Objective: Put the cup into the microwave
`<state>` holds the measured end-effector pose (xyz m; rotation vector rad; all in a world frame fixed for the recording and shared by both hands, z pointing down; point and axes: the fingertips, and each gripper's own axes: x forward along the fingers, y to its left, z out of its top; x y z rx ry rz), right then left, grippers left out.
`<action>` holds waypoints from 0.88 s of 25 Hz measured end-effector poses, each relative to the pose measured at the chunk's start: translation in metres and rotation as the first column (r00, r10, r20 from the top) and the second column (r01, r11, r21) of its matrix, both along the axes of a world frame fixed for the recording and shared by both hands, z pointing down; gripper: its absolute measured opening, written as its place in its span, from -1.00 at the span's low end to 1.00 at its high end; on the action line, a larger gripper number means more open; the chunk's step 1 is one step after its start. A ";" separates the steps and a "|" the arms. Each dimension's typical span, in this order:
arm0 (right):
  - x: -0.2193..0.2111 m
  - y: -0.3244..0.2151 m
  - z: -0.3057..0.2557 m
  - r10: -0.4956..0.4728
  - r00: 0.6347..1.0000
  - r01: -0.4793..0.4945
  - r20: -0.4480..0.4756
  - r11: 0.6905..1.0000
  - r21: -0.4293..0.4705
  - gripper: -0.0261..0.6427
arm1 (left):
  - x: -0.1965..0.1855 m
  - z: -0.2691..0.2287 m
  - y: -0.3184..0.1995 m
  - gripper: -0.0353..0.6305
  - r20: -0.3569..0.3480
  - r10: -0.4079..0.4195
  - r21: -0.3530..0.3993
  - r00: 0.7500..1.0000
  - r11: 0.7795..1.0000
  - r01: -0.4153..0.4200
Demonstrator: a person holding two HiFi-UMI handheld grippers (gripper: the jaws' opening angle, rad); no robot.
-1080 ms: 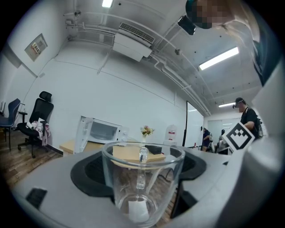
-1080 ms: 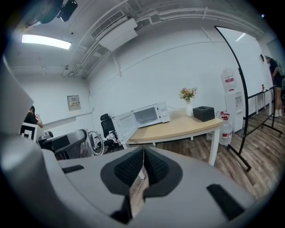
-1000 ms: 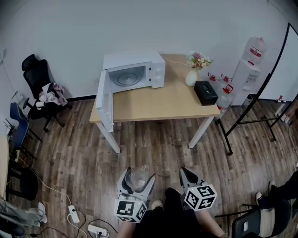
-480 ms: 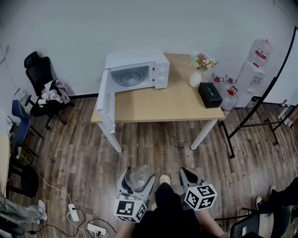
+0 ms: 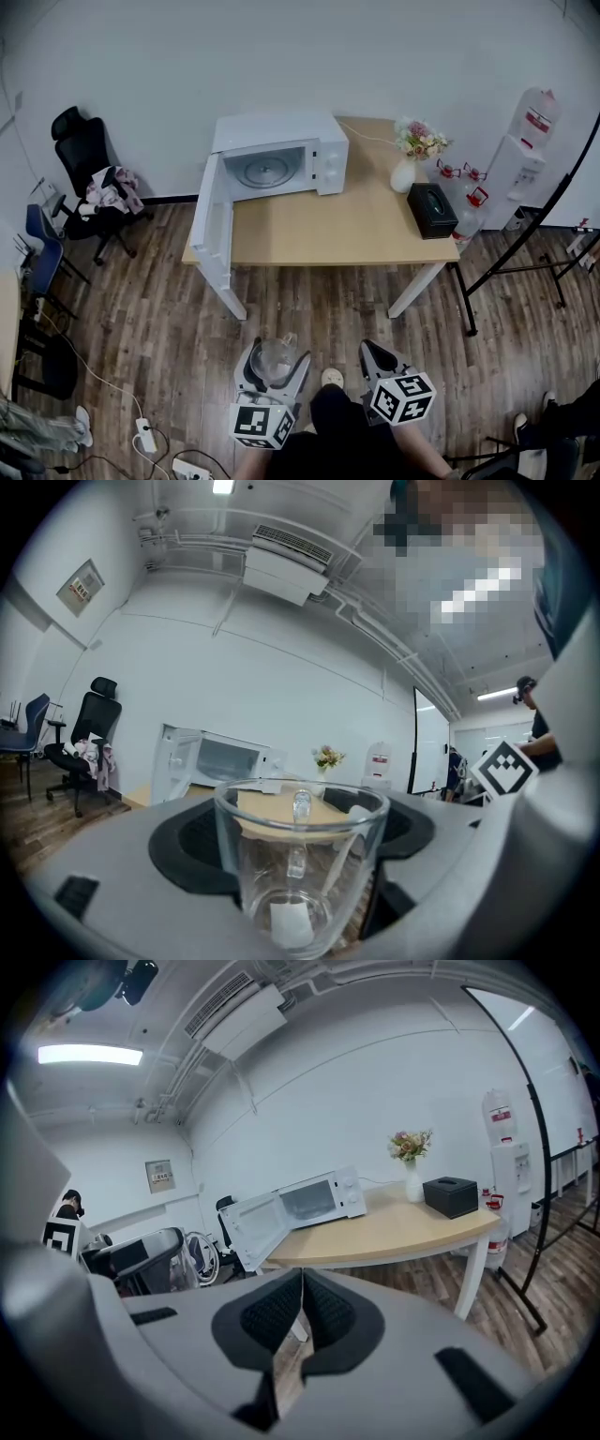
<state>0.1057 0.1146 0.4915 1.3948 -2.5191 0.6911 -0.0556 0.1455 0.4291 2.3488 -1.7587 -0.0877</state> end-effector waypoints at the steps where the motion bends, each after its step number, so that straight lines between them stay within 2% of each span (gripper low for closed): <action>1: 0.000 -0.007 0.000 -0.004 1.000 0.004 0.000 1.000 -0.001 -0.94 | 0.000 0.000 -0.007 0.33 -0.001 -0.003 -0.002 1.000 1.000 0.003; 13: 0.001 -0.092 0.006 -0.034 0.999 0.034 0.005 0.999 -0.015 -0.94 | 0.001 0.002 -0.089 0.33 0.002 -0.031 -0.005 1.000 0.999 0.031; 22: -0.001 -0.142 0.006 -0.078 0.997 0.078 0.003 0.997 -0.013 -0.94 | 0.003 0.001 -0.131 0.33 -0.006 -0.069 -0.002 0.998 0.998 0.069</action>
